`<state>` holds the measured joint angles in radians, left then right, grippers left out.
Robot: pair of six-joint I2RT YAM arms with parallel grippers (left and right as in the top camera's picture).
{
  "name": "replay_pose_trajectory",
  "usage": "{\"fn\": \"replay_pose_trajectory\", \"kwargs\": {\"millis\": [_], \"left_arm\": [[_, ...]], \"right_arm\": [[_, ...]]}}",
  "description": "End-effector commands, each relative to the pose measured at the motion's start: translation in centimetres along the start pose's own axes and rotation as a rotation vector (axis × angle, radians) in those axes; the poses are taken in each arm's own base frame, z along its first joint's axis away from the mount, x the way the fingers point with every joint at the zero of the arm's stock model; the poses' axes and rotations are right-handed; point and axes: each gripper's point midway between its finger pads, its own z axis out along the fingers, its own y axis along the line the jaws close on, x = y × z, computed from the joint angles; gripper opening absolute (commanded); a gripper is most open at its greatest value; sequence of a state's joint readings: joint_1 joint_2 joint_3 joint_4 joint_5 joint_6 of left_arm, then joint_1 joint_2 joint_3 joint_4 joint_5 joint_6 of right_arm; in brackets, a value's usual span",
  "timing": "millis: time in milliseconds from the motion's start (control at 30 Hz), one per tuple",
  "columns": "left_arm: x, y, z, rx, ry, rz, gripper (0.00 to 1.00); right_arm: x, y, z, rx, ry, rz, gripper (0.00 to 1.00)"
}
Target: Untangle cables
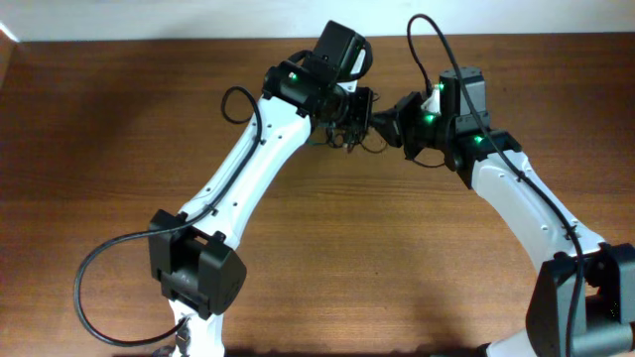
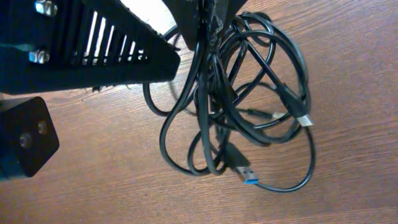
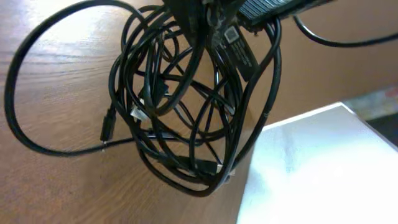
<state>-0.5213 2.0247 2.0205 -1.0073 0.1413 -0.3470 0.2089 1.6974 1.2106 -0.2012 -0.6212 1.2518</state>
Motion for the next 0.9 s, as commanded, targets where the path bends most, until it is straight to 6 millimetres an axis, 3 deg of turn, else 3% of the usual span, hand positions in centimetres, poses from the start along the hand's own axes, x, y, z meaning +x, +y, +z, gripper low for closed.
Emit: {"fn": "replay_pose_trajectory", "kwargs": {"millis": [0,100,167,267,433,533,633,700,767,800,867], "left_arm": [[-1.0,1.6,0.0,-0.078,-0.042,-0.026,0.00],[-1.1,3.3,-0.3,-0.099,-0.032,-0.054,0.00],[-0.7,5.4,-0.6,-0.134,-0.004,-0.090,0.02],[0.0,10.2,-1.6,-0.262,0.029,-0.150,0.02],[0.4,15.3,-3.0,-0.341,0.056,-0.217,0.02],[0.7,17.9,-3.9,-0.369,0.067,-0.272,0.02],[1.1,20.3,-4.7,-0.392,0.085,-0.291,0.00],[1.2,20.7,-4.9,-0.388,0.095,-0.264,0.00],[1.2,19.7,-4.5,-0.333,0.113,-0.200,0.00],[1.2,18.6,-4.2,-0.277,0.123,-0.166,0.00],[1.2,14.3,-3.6,-0.018,0.142,-0.044,0.00]], "right_arm": [[-0.2,-1.9,0.0,0.071,0.003,-0.147,0.04],[-0.8,-4.2,-1.1,0.147,0.020,-0.261,0.04],[-0.8,-4.9,-2.4,0.174,0.031,-0.329,0.04],[-0.2,-2.4,-6.1,0.152,-0.027,-0.488,0.04],[1.5,0.5,-13.2,0.188,-0.211,-0.614,0.04],[2.3,-0.9,-16.1,0.283,-0.269,-0.597,0.04],[2.7,-3.4,-17.6,0.405,-0.275,-0.577,0.04],[3.0,-4.5,-17.8,0.448,-0.256,-0.555,0.04],[3.1,-4.5,-17.7,0.444,-0.251,-0.556,0.04],[3.2,-4.4,-17.7,0.440,-0.248,-0.556,0.04],[3.3,-4.4,-17.4,0.430,-0.230,-0.554,0.04]]}}
